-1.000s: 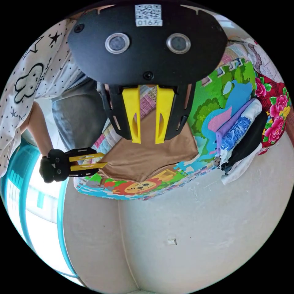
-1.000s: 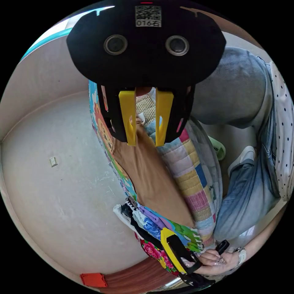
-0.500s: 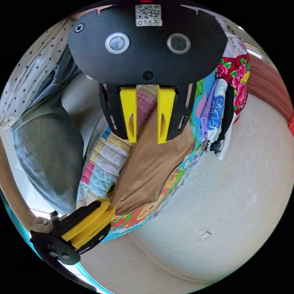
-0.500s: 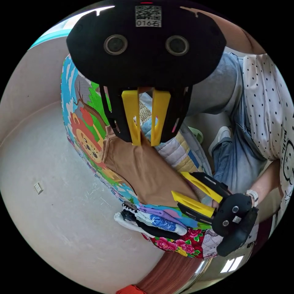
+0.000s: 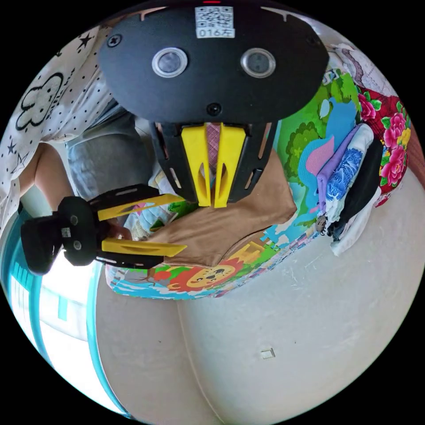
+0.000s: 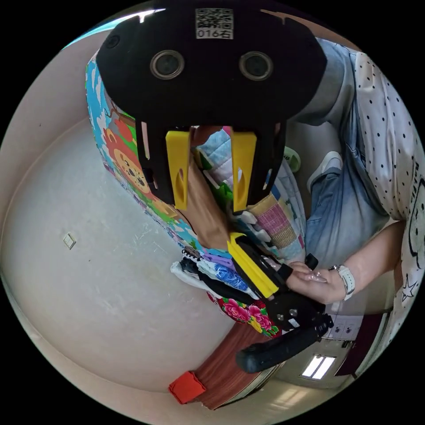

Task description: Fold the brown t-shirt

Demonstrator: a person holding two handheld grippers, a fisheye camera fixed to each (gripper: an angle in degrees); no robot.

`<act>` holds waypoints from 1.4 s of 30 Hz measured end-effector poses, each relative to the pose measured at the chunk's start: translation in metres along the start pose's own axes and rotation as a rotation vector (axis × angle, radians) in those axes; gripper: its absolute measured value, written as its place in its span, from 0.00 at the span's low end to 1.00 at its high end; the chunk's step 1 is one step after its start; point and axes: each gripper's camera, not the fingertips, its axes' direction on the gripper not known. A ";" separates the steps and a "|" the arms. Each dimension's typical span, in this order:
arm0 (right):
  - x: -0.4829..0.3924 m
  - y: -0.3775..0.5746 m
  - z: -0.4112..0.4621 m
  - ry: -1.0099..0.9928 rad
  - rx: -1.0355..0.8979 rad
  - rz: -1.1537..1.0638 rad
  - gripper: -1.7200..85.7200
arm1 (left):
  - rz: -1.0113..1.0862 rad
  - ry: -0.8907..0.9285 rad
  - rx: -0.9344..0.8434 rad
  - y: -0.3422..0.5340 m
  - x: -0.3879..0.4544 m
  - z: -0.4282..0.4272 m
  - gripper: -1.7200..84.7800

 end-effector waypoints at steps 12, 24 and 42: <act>0.054 0.011 0.038 0.121 -0.247 0.244 0.12 | -0.101 0.044 0.078 0.000 -0.023 -0.007 0.04; 0.122 -0.002 0.022 -0.050 -0.216 0.441 0.05 | 0.242 -0.289 0.080 -0.032 0.082 0.014 0.14; 0.149 -0.048 0.004 -0.079 -0.171 0.361 0.09 | 0.204 -0.322 -0.306 -0.034 -0.047 0.096 0.01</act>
